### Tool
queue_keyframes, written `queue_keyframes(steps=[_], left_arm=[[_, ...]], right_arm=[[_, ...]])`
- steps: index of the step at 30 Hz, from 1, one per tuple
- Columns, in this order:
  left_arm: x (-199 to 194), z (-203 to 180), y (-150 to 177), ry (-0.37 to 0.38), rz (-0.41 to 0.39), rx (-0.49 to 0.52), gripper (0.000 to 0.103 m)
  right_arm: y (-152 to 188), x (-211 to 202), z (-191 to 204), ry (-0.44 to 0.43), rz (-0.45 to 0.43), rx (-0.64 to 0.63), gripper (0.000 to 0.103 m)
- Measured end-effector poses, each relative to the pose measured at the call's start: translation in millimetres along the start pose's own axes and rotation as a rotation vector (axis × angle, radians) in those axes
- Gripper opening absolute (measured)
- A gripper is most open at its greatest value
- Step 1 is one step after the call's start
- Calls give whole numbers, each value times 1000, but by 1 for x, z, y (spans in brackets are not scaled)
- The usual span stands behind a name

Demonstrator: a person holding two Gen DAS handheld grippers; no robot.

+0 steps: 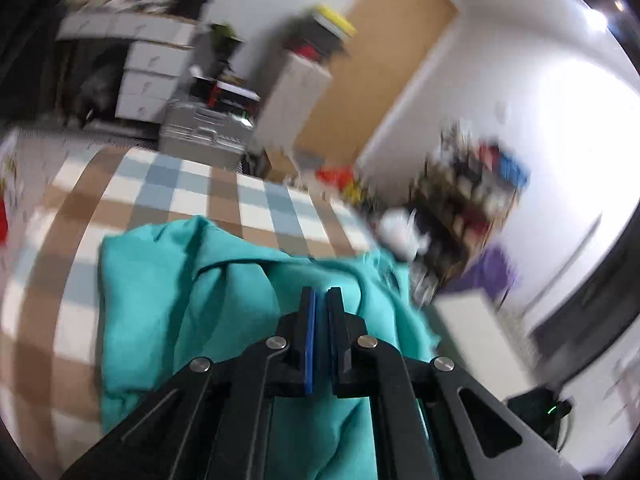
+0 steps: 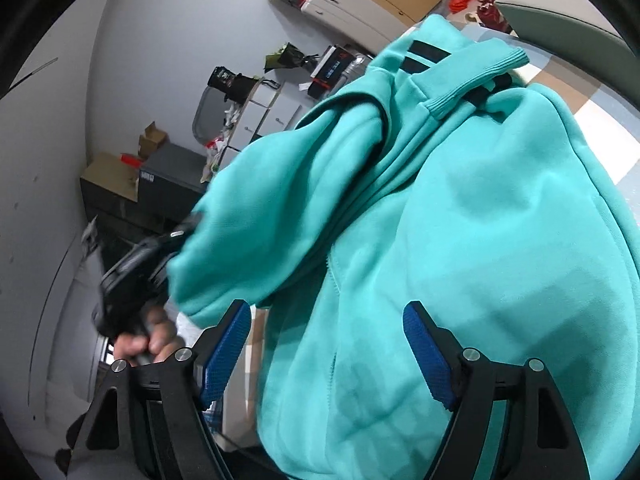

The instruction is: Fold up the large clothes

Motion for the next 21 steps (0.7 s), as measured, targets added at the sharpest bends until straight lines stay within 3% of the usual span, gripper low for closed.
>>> queue_keyframes(steps=[3,6,9,11,12,13,14,16,18,20,21], left_arm=[[16,26,37,4,52,-99,1],[27,37,50,-23,84,-120,1],[23,35,47,-8,98,-160,1],[14,27,44,-3,106,-143,9],[7,17,42,6,109,-115,37],[-7,14,42,2,117,-96,83],[-14,20,47,-1,128,-87,94],[-6,22,56,16,153,-70,94],[13,26,74,-12,263,-39,93],[27,33,96,-58,367,-15,59],[33,39,105,-87,410,-10,18]], right_arm=[[3,3,5,13,4,-23,80],[7,17,11,43,47,-74,80],[7,42,18,39,132,-36,80],[1,60,24,48,154,-15,80],[-1,68,29,57,165,-31,80],[-3,75,34,62,165,-53,80],[-6,83,38,70,157,-76,80],[-11,102,38,113,153,-76,80],[-13,115,33,136,167,-54,68],[-14,130,28,173,195,-70,19],[-15,132,28,183,207,-91,14]])
Point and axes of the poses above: each gripper's, at about its wrist camera, not at the fingertips, and x roughly the way its jaws point, z to its left, y to its underside, the point moved 9 cm from there along x, roughly the way its jaws point, and after that the axes turned 13 degrees about -z, right-handed, at the moved point
